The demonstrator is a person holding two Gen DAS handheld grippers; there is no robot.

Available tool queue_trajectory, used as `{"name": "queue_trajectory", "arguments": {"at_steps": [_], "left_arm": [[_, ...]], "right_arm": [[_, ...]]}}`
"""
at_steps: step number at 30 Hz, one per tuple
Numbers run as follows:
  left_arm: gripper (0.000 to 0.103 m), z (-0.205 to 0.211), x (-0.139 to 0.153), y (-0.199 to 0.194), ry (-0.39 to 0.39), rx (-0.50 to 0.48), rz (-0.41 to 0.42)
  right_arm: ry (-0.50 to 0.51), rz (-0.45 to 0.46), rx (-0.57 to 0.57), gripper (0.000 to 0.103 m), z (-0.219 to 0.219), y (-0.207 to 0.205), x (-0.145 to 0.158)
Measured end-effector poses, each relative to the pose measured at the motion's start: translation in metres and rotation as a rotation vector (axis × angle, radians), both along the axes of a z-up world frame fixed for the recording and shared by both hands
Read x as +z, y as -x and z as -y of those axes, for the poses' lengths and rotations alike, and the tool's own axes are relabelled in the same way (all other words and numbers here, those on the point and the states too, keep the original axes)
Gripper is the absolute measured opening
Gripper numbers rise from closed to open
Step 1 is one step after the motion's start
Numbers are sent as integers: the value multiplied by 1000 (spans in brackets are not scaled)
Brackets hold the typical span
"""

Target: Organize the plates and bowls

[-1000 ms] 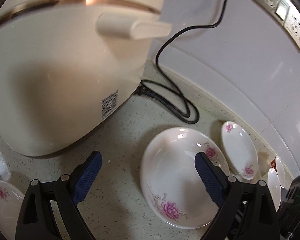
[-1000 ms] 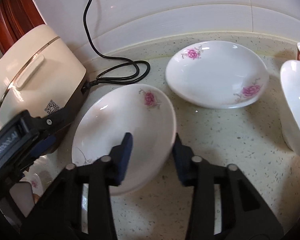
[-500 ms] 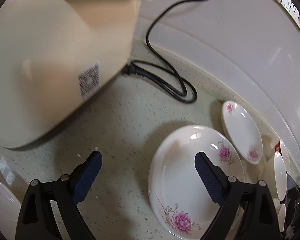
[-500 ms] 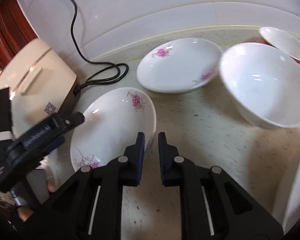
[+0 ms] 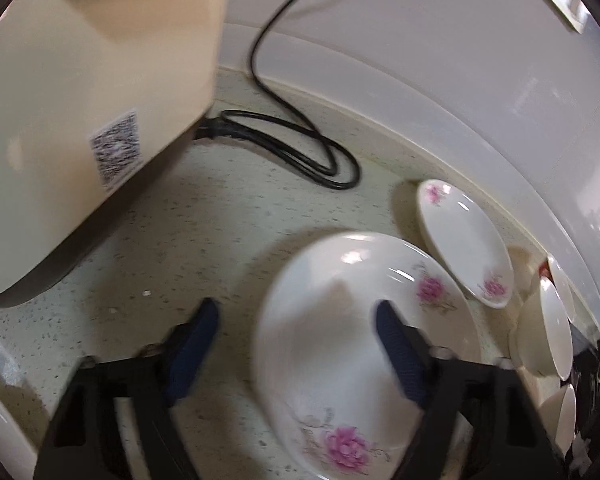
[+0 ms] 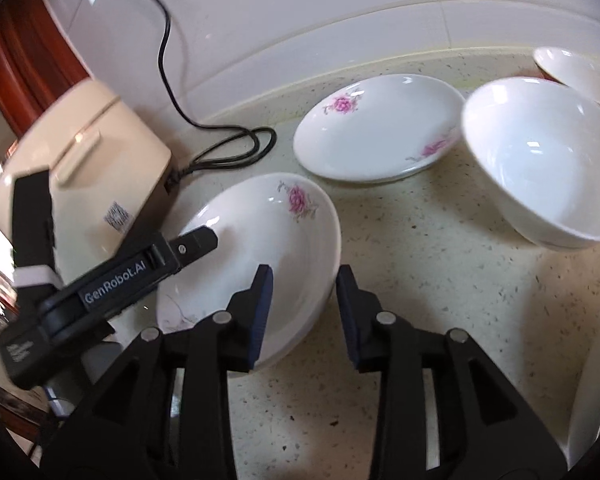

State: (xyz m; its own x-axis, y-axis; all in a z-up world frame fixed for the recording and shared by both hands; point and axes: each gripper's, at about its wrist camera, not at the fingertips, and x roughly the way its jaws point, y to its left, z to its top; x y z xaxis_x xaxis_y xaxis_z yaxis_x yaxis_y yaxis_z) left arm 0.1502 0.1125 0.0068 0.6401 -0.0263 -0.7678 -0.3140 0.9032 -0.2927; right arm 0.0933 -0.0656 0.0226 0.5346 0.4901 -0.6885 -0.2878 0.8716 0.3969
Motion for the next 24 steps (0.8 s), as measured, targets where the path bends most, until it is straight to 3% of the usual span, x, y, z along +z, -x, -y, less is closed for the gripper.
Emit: {"name": "queue_trajectory", "arguments": {"at_steps": [5,8,12,15,24], "left_arm": [[58,6,-1,-2,-6,-33,17],[46,3,-2,0,9,-29,28],[36,-1,-4,3,10,-14,27],[25,-3,-3,6,24,-10,17],[24,11,-4,8,-50,-19,25]], "right_arm": [[-25,-23,32,38,-1,-6,-8],[-41,-35,24,38,2,-9,-10],[-12,-34,10,24,5,-5,-10],[8,-25,3,22,7,5,-6],[-11,-59,-26,25,17,12,-7]]}}
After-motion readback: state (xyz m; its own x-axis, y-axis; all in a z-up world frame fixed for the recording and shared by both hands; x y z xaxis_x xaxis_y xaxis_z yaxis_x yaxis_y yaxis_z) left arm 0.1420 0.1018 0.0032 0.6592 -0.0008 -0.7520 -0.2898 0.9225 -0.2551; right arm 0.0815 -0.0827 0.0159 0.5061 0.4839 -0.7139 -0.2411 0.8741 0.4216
